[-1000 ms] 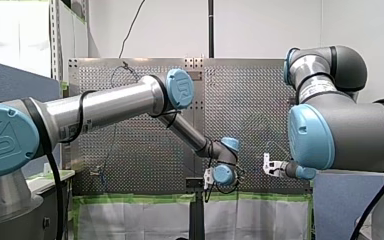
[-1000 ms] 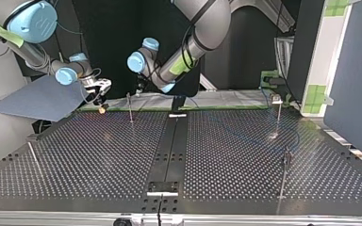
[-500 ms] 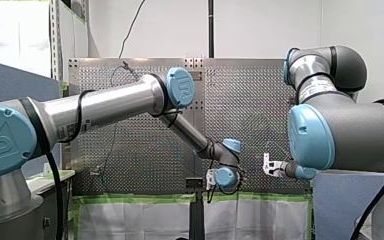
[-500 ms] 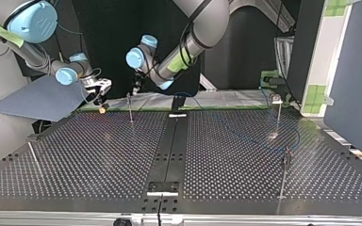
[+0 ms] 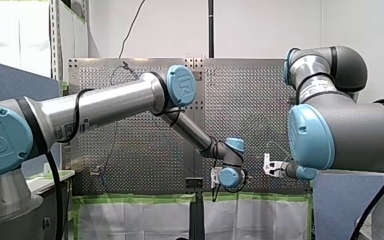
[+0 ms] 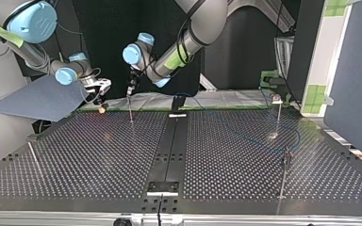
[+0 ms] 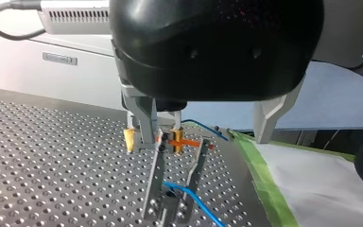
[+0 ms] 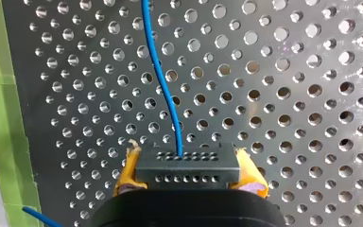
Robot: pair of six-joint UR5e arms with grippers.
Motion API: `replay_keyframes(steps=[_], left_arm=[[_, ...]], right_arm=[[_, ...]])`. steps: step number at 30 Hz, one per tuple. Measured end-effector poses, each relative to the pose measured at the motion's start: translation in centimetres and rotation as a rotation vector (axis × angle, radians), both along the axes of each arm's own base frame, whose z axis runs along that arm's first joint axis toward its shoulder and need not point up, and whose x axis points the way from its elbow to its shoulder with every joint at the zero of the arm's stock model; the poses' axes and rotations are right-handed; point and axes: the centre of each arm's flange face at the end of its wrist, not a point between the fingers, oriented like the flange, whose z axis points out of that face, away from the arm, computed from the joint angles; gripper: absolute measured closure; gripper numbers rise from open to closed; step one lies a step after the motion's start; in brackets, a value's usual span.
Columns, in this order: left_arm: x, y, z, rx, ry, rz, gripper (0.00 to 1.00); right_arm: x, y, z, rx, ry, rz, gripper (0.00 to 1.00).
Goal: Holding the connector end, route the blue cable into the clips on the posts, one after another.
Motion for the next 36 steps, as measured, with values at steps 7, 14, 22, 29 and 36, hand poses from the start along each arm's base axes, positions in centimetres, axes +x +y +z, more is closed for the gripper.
replay_keyframes(steps=[7, 14, 22, 29, 36], left_arm=[[-0.2, -0.7, 1.4, -0.025, -0.024, 0.0, 0.0], [-0.1, -0.8, 2.1, -0.031, -0.029, 0.009, 0.0], [-0.2, -0.6, 2.0, -0.023, -0.016, 0.019, 0.0], [-0.1, -0.4, 1.9, -0.016, -0.006, 0.022, 0.0], [-0.2, -0.3, 1.9, -0.013, -0.004, 0.028, 0.0]], right_arm=[[0.0, -0.1, 0.1, 0.003, -0.004, -0.001, 1.0], [0.2, -0.1, 0.1, 0.003, -0.005, 0.001, 1.0], [0.1, -0.1, 0.1, 0.004, -0.005, 0.0, 1.0], [-0.1, -0.2, 0.1, 0.005, -0.005, -0.002, 1.0], [0.0, -0.1, 0.1, 0.005, -0.005, -0.001, 1.0]])
